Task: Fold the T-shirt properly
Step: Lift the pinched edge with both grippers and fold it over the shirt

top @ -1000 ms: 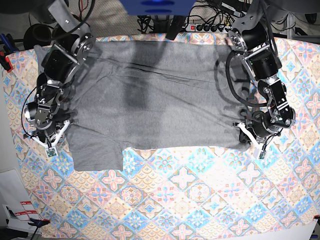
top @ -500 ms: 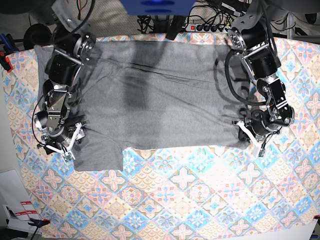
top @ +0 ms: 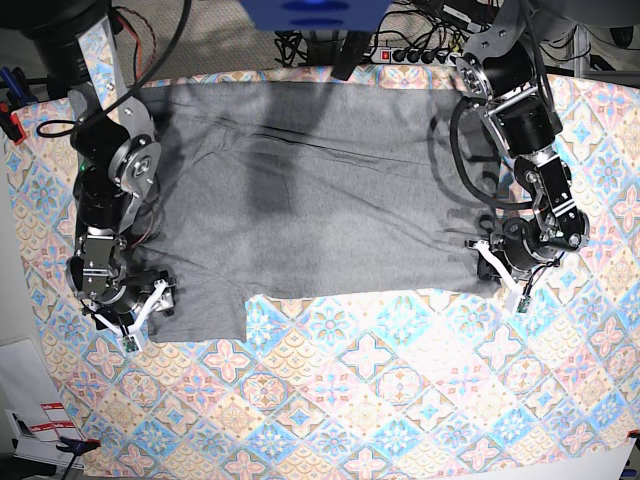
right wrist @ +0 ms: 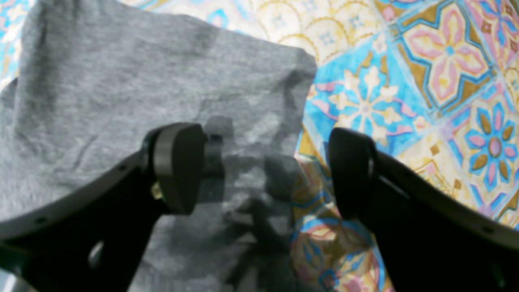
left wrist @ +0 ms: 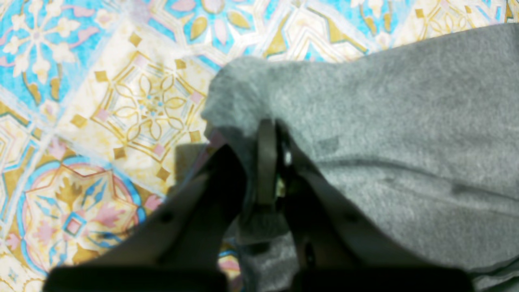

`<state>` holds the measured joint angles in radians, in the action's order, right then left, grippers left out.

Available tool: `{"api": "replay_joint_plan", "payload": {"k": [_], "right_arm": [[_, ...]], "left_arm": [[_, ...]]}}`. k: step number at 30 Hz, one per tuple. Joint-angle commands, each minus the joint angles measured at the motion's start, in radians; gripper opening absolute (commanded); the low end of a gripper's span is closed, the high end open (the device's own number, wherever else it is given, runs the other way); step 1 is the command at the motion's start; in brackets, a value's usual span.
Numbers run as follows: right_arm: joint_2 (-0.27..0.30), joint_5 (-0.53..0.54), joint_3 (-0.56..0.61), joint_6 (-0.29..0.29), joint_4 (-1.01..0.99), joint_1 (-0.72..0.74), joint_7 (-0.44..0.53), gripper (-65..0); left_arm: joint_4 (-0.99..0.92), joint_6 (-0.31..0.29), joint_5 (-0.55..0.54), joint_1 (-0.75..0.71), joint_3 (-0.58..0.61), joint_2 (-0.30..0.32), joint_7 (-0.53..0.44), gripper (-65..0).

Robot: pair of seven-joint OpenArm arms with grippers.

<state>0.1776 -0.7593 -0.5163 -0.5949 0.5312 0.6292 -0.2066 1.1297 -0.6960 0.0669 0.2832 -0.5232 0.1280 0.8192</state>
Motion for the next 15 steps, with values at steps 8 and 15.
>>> {"api": "replay_joint_plan", "payload": {"k": [8, 15], "right_arm": [[0.073, 0.007, 0.002, 0.122, -0.171, 0.037, 0.138, -17.2], [0.118, 0.005, -0.061, 0.145, -0.248, 0.037, 0.184, -17.2]], "left_arm": [[0.019, -0.002, -0.017, 0.024, -0.001, 0.012, -0.019, -65.0], [0.019, -0.002, -0.017, 0.024, -0.001, 0.012, -0.019, -65.0]]}}
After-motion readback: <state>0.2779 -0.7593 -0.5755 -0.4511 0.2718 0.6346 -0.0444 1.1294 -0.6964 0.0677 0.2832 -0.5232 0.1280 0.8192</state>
